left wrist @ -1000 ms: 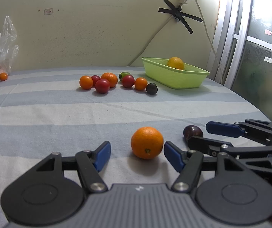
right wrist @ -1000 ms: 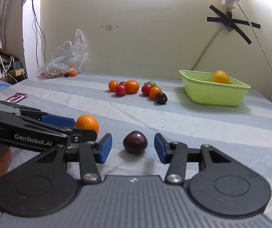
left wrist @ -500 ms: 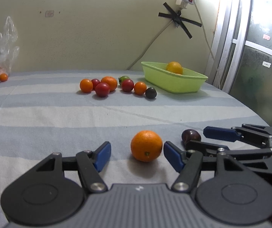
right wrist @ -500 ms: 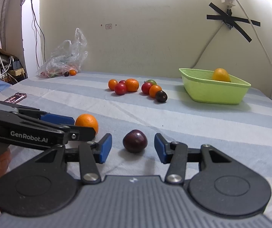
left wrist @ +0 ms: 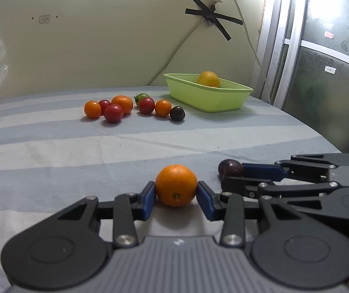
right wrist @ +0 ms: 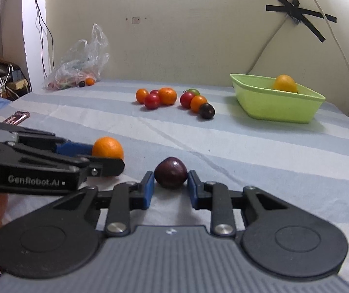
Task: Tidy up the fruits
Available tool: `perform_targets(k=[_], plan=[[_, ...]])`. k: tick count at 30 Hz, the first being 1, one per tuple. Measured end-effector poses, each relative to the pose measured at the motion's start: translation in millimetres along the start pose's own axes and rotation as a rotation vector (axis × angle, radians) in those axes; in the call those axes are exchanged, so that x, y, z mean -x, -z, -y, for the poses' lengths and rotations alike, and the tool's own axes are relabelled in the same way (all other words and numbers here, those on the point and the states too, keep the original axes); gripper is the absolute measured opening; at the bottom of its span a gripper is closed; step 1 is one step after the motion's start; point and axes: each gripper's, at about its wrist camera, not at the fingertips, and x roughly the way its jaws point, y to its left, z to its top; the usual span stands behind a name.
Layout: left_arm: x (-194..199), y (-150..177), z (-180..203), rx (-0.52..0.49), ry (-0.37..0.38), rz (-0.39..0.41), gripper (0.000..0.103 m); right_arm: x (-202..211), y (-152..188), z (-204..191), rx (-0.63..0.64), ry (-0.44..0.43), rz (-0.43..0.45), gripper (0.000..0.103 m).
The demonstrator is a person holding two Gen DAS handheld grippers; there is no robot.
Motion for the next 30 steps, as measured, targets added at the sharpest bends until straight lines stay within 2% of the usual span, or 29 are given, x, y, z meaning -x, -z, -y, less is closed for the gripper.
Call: perform_targets(k=[7, 14, 18, 23, 30], plan=[[-4, -15, 0, 0.042, 0.071, 0.001, 0.037, 9, -2, 11, -0.053, -0.011, 0.045, 0.032], [-31, -75, 15, 0.012, 0.148, 0.033, 0.037, 10, -33, 52, -0.075, 0.061, 0.102, 0.032], [-65, -118, 26, -0.008, 0.171, 0.069, 0.037, 3, -59, 88, -0.083, 0.158, 0.178, 0.032], [-125, -159, 37, 0.022, 0.193, 0.040, 0.037, -22, -79, 137, -0.128, 0.228, 0.183, 0.032], [-192, -181, 55, 0.014, 0.152, -0.034, 0.038, -62, -79, 177, -0.184, 0.228, 0.139, 0.033]])
